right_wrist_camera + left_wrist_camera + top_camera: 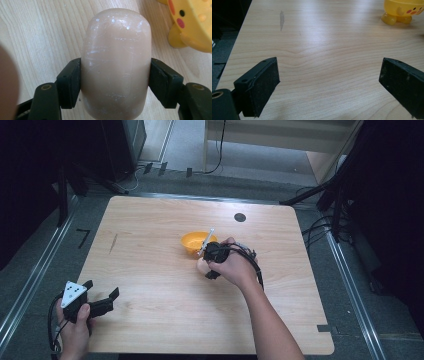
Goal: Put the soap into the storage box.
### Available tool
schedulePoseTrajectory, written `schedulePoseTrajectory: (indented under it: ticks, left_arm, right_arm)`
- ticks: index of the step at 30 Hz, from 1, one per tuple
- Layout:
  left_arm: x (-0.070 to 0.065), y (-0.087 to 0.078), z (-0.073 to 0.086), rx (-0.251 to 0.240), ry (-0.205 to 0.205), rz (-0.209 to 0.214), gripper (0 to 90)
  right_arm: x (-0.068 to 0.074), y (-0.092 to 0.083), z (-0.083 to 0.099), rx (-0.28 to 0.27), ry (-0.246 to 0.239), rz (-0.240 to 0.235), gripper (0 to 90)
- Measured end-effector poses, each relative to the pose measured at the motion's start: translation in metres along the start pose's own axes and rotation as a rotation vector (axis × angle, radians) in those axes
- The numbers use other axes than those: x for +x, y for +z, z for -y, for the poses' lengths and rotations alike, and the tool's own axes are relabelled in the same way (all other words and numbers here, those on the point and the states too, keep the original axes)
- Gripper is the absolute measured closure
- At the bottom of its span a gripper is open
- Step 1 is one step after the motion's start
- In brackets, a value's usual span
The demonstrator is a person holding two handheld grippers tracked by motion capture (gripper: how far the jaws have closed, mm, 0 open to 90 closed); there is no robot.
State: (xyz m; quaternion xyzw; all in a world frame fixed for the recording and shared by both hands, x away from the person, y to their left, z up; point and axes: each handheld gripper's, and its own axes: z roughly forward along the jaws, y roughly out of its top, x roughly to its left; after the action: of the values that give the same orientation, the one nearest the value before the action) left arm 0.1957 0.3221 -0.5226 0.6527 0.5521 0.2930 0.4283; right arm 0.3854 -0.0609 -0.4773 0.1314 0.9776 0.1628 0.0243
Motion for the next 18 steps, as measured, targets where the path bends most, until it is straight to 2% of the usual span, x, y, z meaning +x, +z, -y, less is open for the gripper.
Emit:
schedulePoseTrajectory:
  ticks: [18]
  left_arm:
    - [0.001, 0.0, 0.0, -0.004, -0.005, 0.004, 3.5]
  right_arm:
    - [-0.016, -0.025, -0.015, -0.018, -0.036, 0.013, 32.8]
